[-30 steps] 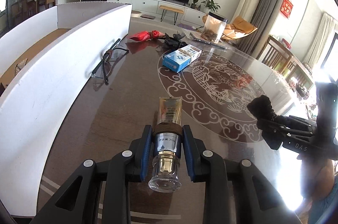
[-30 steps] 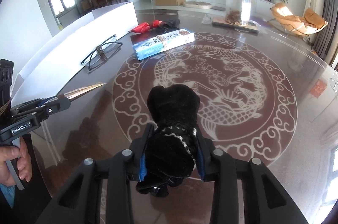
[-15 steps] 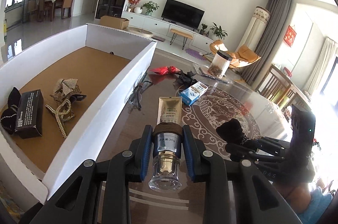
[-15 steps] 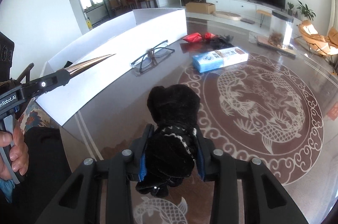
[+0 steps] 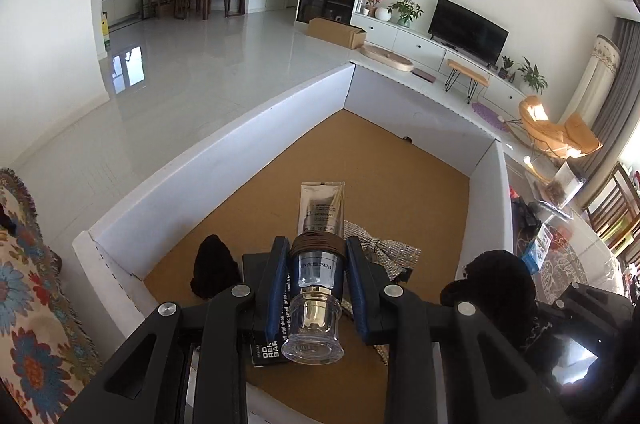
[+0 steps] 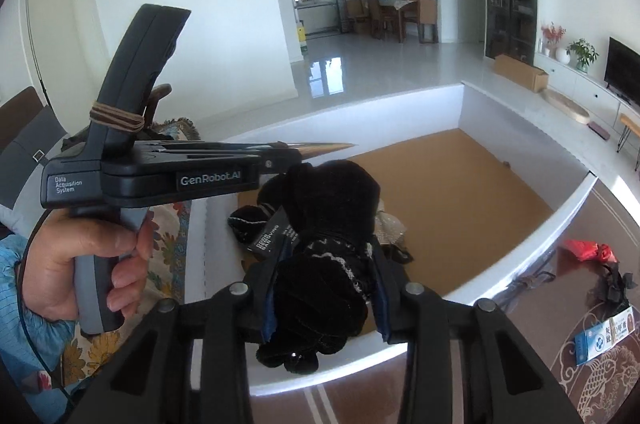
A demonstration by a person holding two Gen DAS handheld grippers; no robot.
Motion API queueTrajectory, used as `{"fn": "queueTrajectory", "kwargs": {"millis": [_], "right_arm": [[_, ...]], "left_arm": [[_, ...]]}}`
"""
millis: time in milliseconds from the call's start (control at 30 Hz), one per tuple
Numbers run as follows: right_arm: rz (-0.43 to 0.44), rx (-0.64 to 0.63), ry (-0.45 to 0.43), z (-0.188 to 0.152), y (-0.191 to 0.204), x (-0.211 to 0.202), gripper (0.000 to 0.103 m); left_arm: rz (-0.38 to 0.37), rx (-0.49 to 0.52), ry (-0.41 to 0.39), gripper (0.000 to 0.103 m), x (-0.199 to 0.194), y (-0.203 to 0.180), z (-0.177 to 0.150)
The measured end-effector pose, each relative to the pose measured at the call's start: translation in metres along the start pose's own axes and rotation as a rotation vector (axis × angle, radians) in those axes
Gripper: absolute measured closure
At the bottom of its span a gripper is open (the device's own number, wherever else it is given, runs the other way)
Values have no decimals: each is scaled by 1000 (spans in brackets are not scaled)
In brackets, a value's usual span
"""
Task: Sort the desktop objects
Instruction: 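Open both grippers to drop the scrunchie and tube into the enclosure, then withdraw both empty tools from the enclosure back over the table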
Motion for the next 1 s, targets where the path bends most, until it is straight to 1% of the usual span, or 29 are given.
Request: {"fn": "queueTrajectory", "kwargs": {"millis": [67, 133, 167, 200, 233, 267, 300, 367, 433, 467, 533, 567, 633, 667, 700, 733, 767, 800, 867, 933, 1000], "right_arm": [[11, -31, 62, -1, 11, 28, 63], [-2, -42, 134, -8, 15, 52, 47], [-16, -43, 156, -11, 14, 59, 20], [-25, -41, 157, -12, 13, 62, 5], [-26, -36, 133, -13, 11, 58, 5], [-24, -28, 105, -13, 9, 52, 5], [-26, -17, 77, -14, 6, 44, 5], [-52, 12, 4, -18, -7, 20, 5], [-94, 48, -75, -29, -30, -11, 3], [-129, 71, -113, -40, -39, -29, 0], [-209, 129, -159, -74, -68, -59, 0], [-253, 166, -159, -96, -86, -70, 0], [-341, 254, -126, -145, -125, -89, 0], [-387, 305, -93, -174, -147, -96, 0], [-428, 356, -52, -203, -166, -102, 0], [-466, 409, -6, -231, -186, -107, 0], [-496, 458, 32, -258, -204, -114, 0], [-517, 498, 59, -280, -219, -123, 0], [-565, 563, 92, -316, -241, -141, 0], [-590, 614, 96, -335, -260, -153, 0], [-584, 660, 68, -347, -266, -166, 0]], "left_arm": [[54, -19, 47, 74, 17, 15, -7], [90, -38, 88, 71, 30, 26, -13], [86, -44, 95, 66, 34, 28, -16], [74, -51, 88, 56, 35, 29, -18], [66, -60, 74, 51, 34, 29, -19], [64, -67, 52, 42, 31, 28, -19], [67, -71, 27, 40, 28, 28, -20], [72, -58, -13, 40, 17, 19, -20], [57, -10, -54, 40, 3, -3, -21], [49, 21, -77, 40, -6, -17, -22], [15, 91, -121, 40, -27, -52, -25], [-15, 129, -138, 40, -36, -74, -30], [-88, 210, -160, 33, -55, -123, -40], [-126, 252, -172, 22, -64, -148, -50], [-159, 292, -187, 14, -71, -172, -59], [-188, 336, -201, 3, -76, -197, -70], [-207, 381, -207, 0, -77, -220, -81], [-219, 424, -198, 0, -72, -241, -94], [-213, 498, -141, 0, -47, -279, -113], [-194, 525, -53, 0, -9, -301, -135], [-166, 534, 27, 0, 28, -312, -151]]}}
Point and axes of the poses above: each gripper's, at about its wrist camera, not at the fingertips, and x roughly the way its jaws point, y to its left, z to its top, the point moved 10 cm from there along x, roughly the way its jaws point, and after that the axes turned 8 degrees about y, right-handed, at the moved point
